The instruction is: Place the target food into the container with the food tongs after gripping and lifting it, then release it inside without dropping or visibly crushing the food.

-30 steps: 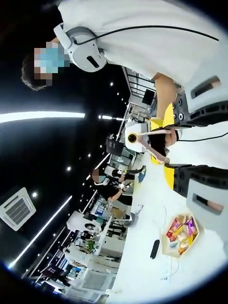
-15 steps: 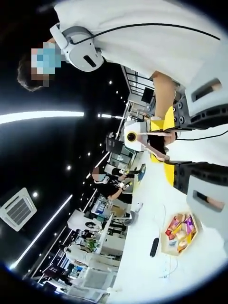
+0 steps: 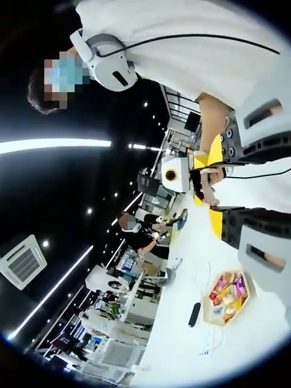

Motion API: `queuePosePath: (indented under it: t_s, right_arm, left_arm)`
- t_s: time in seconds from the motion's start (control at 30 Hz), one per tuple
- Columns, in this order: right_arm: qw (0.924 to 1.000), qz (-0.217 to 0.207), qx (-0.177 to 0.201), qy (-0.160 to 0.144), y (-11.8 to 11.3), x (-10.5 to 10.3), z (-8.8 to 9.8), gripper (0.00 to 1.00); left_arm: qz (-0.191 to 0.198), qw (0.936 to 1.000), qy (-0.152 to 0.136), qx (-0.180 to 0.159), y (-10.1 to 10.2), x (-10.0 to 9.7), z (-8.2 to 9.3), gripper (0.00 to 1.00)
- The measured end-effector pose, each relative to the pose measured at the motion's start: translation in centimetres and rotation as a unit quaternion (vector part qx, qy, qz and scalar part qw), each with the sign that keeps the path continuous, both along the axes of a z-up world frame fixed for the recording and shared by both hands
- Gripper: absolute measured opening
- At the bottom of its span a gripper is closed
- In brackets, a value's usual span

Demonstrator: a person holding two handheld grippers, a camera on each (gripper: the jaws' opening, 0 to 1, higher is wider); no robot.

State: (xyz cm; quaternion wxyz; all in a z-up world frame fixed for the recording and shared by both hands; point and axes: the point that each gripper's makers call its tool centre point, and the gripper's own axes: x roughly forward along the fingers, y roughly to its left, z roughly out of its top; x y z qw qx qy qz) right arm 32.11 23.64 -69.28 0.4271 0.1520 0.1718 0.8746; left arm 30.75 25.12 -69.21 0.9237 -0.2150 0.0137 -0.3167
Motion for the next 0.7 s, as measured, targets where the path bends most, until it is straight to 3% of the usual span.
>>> queuePosePath:
  t_s: [0.27, 0.4, 0.7]
  right_arm:
    - [1.0000, 0.004, -0.004, 0.004, -0.3, 0.1, 0.3, 0.24]
    - [0.9998, 0.017, -0.006, -0.011, -0.4, -0.7, 0.1, 0.24]
    - [0.9994, 0.026, -0.017, -0.014, -0.6, -1.4, -0.7, 0.23]
  left_arm:
    - [-0.008, 1.0000, 0.002, 0.002, -0.7, 0.3, -0.1, 0.27]
    - [-0.029, 0.9994, 0.011, 0.016, -1.9, 0.4, -0.5, 0.32]
    - [-0.038, 0.9991, 0.011, 0.015, -2.3, 0.1, -0.5, 0.20]
